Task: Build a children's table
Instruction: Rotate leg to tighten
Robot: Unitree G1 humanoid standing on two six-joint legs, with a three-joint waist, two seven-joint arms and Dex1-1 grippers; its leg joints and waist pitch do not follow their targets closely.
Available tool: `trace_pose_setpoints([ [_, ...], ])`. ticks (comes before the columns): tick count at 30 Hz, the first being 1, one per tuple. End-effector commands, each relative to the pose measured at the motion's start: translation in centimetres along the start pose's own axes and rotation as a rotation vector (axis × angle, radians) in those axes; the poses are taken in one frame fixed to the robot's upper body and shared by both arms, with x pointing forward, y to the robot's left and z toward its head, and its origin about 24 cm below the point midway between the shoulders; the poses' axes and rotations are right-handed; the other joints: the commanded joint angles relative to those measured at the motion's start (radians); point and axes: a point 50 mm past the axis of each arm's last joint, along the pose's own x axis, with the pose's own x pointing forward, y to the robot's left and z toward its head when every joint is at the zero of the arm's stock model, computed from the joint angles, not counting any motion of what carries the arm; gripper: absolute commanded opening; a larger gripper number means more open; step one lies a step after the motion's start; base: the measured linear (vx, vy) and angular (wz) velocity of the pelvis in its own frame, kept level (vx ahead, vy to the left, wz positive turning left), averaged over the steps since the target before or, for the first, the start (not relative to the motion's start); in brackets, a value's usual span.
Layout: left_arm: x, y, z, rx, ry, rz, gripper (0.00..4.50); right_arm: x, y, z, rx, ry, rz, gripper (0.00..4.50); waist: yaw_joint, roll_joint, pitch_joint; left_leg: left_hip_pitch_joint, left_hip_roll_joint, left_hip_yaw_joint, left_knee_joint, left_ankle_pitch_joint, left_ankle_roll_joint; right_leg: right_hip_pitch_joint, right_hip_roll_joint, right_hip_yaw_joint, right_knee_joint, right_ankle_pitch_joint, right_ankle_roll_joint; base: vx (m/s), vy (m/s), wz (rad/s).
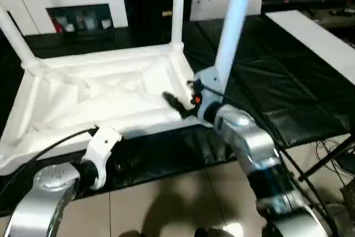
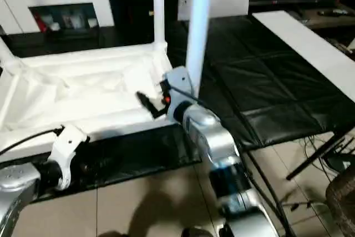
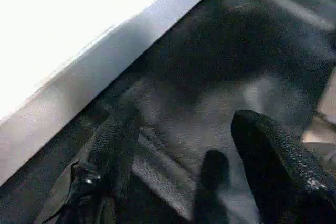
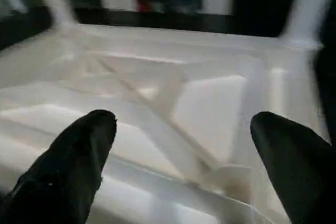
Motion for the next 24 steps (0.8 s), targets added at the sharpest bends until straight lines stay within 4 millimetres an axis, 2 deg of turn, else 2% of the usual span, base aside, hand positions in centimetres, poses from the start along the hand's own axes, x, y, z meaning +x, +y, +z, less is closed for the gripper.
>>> trace_pose_setpoints([
  [1,0.3,0.6,0.2,0.016,0.026,0.054,3.37,-0.2,-3.2,-0.1,0.033,0.008,-0.201,4.50,-0.011,0.026,-0.063,0.021,0.034,-0.020,-0.074,-0.344,-0.030,0.029,-0.068,0.056,-0.074,-0.390,-0.127,0.000,0.000,0.00],
  [5,0.5,0.8,0.4,0.022,0.018,0.066,3.37,-0.2,-4.8,0.1,0.064,-0.002,-0.298,4.50,-0.004,0.024,-0.069,0.018,0.033,-0.017,-0.072,-0.314,-0.028,0.035,-0.068,0.058,-0.067,-0.337,-0.129,0.000,0.000,0.00],
  [6,0.9,0.9,0.7,0.031,0.008,0.079,3.37,-0.5,-6.4,0.3,0.067,-0.013,-0.375,4.50,-0.004,0.022,-0.070,0.013,0.033,-0.016,-0.072,-0.293,-0.023,0.038,-0.069,0.059,-0.063,-0.313,-0.134,0.000,0.000,0.00],
  [7,1.0,0.9,0.8,0.036,0.000,0.088,3.37,-0.8,-7.4,0.4,0.068,-0.019,-0.415,4.50,-0.002,0.022,-0.071,0.016,0.031,-0.013,-0.069,-0.290,-0.020,0.035,-0.068,0.058,-0.064,-0.312,-0.139,0.000,0.000,0.00],
  [9,1.3,0.9,1.0,0.043,-0.015,0.100,3.37,-1.5,-9.0,0.6,0.058,-0.029,-0.482,4.50,0.000,0.022,-0.071,0.015,0.030,-0.012,-0.067,-0.292,-0.016,0.036,-0.070,0.059,-0.065,-0.318,-0.143,0.000,0.000,0.00],
  [11,1.4,0.9,1.0,0.044,-0.021,0.104,3.37,-1.8,-9.8,0.7,0.047,-0.032,-0.512,4.50,0.005,0.019,-0.071,0.016,0.030,-0.009,-0.065,-0.282,-0.011,0.036,-0.068,0.058,-0.066,-0.321,-0.141,0.000,0.000,0.00],
  [12,1.4,0.9,1.1,0.044,-0.026,0.106,3.37,-2.0,-10.2,0.8,0.041,-0.032,-0.526,4.50,0.005,0.018,-0.073,0.011,0.030,-0.011,-0.065,-0.265,-0.009,0.040,-0.067,0.057,-0.061,-0.305,-0.143,0.000,0.000,0.00],
  [13,1.6,0.8,1.2,0.044,-0.042,0.108,3.37,-2.8,-11.8,0.9,0.034,-0.035,-0.572,4.50,0.006,0.017,-0.076,0.009,0.030,-0.010,-0.063,-0.246,-0.004,0.043,-0.067,0.056,-0.059,-0.284,-0.144,0.000,0.000,0.00],
  [16,1.8,0.4,1.4,0.052,-0.080,0.107,3.37,-3.7,-13.1,1.2,0.034,-0.055,-0.555,4.50,0.010,0.015,-0.078,0.006,0.031,-0.007,-0.059,-0.220,0.011,0.045,-0.067,0.057,-0.055,-0.245,-0.159,0.000,0.000,0.00],
  [19,1.9,0.0,1.6,0.052,-0.117,0.107,3.37,-3.8,-12.7,1.3,0.035,-0.082,-0.454,4.50,0.004,0.008,-0.078,-0.006,0.029,-0.008,-0.058,-0.206,0.034,0.055,-0.068,0.054,-0.054,-0.246,-0.162,0.000,0.000,0.00],
  [20,2.0,-0.4,1.7,0.034,-0.149,0.110,3.37,-3.8,-11.9,1.2,-0.014,-0.093,-0.365,4.50,0.002,0.008,-0.077,-0.008,0.028,-0.009,-0.057,-0.206,0.039,0.056,-0.069,0.053,-0.057,-0.257,-0.163,0.000,0.000,0.00],
  [21,2.0,-0.4,1.7,0.033,-0.152,0.111,3.37,-3.8,-11.8,1.2,-0.020,-0.094,-0.357,4.50,0.001,0.007,-0.076,-0.010,0.029,-0.008,-0.056,-0.209,0.044,0.056,-0.070,0.052,-0.060,-0.271,-0.159,0.000,0.000,0.00],
  [22,2.1,-1.1,1.8,0.021,-0.202,0.107,3.37,-4.0,-10.6,0.6,-0.037,-0.097,-0.255,4.50,-0.002,0.004,-0.074,-0.015,0.027,-0.009,-0.056,-0.204,0.055,0.059,-0.071,0.050,-0.067,-0.319,-0.149,0.000,0.000,0.00],
  [24,2.1,-1.7,1.7,0.012,-0.243,0.104,3.37,-4.2,-9.5,0.0,-0.029,-0.092,-0.198,4.50,-0.006,0.001,-0.073,-0.014,0.029,-0.009,-0.055,-0.214,0.063,0.054,-0.071,0.048,-0.078,-0.382,-0.122,0.000,0.000,0.00],
])
